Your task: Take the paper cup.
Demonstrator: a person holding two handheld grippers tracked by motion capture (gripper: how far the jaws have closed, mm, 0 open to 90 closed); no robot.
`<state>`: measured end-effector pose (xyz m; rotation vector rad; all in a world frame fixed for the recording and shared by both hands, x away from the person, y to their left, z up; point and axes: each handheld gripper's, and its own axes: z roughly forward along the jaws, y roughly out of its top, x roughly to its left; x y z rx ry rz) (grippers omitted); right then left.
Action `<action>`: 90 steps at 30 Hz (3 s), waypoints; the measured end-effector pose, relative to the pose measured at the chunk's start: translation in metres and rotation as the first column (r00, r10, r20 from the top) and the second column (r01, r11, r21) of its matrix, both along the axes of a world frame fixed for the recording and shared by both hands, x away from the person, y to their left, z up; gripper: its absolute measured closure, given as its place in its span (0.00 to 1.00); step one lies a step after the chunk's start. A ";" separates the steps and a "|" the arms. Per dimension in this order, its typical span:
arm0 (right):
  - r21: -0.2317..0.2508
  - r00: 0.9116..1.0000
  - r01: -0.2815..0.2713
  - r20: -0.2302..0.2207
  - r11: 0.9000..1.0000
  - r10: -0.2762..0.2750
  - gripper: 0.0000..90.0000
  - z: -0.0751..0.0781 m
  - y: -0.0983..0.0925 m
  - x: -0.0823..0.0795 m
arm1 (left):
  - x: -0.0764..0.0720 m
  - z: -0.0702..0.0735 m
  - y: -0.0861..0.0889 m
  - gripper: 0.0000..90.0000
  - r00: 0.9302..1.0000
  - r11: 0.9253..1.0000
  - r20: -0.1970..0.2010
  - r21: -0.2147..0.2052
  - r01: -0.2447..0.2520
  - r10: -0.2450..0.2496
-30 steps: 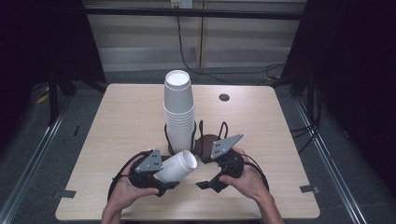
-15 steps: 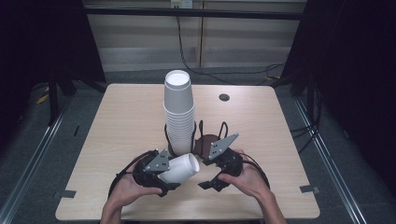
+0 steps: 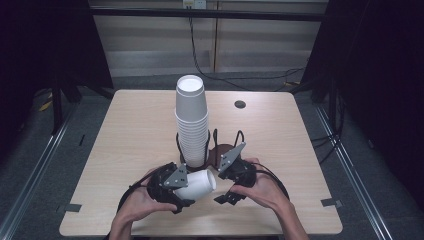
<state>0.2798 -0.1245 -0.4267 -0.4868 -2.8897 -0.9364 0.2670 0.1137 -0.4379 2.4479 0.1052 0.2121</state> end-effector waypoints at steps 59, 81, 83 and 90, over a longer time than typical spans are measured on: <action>-0.049 0.989 -0.118 -0.094 0.992 0.113 0.26 -0.006 0.030 0.002 | -0.009 -0.005 -0.021 0.16 0.993 0.992 -0.014 0.056 0.115 -0.115; -0.032 0.991 -0.101 -0.092 0.994 0.098 0.26 0.001 0.024 0.002 | -0.006 0.005 -0.003 0.17 0.995 0.983 -0.015 -0.156 0.097 -0.101; -0.032 0.991 -0.092 -0.097 0.995 0.089 0.26 0.001 0.022 0.003 | -0.005 0.005 -0.003 0.17 0.996 0.984 -0.016 -0.159 0.082 -0.085; -0.036 0.992 -0.077 -0.098 0.996 0.073 0.26 -0.003 0.015 0.005 | -0.001 0.006 0.002 0.18 0.998 0.979 -0.034 -0.197 0.051 -0.058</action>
